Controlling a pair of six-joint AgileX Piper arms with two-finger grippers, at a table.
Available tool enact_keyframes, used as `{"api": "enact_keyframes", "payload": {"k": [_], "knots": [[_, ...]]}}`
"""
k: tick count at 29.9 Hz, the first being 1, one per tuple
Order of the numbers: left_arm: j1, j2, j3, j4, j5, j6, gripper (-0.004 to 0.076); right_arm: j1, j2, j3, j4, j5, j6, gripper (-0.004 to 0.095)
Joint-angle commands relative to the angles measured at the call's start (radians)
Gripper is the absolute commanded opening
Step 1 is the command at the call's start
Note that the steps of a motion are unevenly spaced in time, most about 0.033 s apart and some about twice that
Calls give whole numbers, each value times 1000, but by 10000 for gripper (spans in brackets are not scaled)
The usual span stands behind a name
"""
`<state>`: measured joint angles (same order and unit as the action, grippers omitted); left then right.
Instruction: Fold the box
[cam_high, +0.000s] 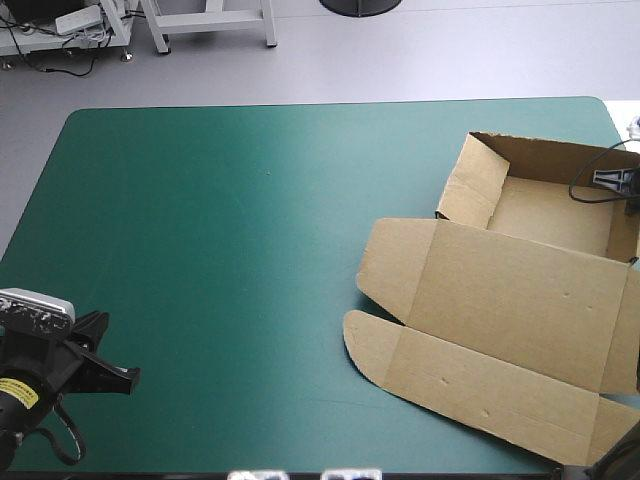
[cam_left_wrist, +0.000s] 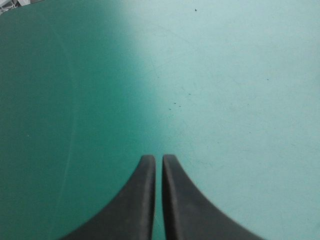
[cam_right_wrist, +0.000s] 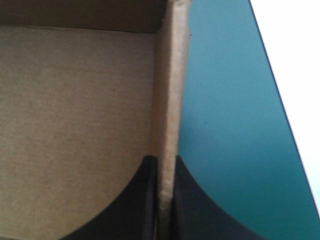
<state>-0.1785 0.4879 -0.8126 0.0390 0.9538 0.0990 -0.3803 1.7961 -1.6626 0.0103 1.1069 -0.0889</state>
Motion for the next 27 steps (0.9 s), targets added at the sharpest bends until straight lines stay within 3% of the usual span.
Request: {"api": "enact_keyframes", "payload": {"k": [1,5,14,24,27], "knots": [[-3,9,-21,-3,-68,-2,24,-3,-52,91,21,-129,-16,-21],[-3,9,-21,-5,-68,-2,24,-3,-34,197,19,-198,-18,-21],[-3,9,-21,-9,-68,-2,25,-2,5,253,6,-215,-76,-4],[-3,9,-21,-9,-68,-2,24,-2,5,164,-166,-58,-126,182],[-3,9,-21,-9,-68,-2,24,-2,5,104,-168,-1,-155,214]]}}
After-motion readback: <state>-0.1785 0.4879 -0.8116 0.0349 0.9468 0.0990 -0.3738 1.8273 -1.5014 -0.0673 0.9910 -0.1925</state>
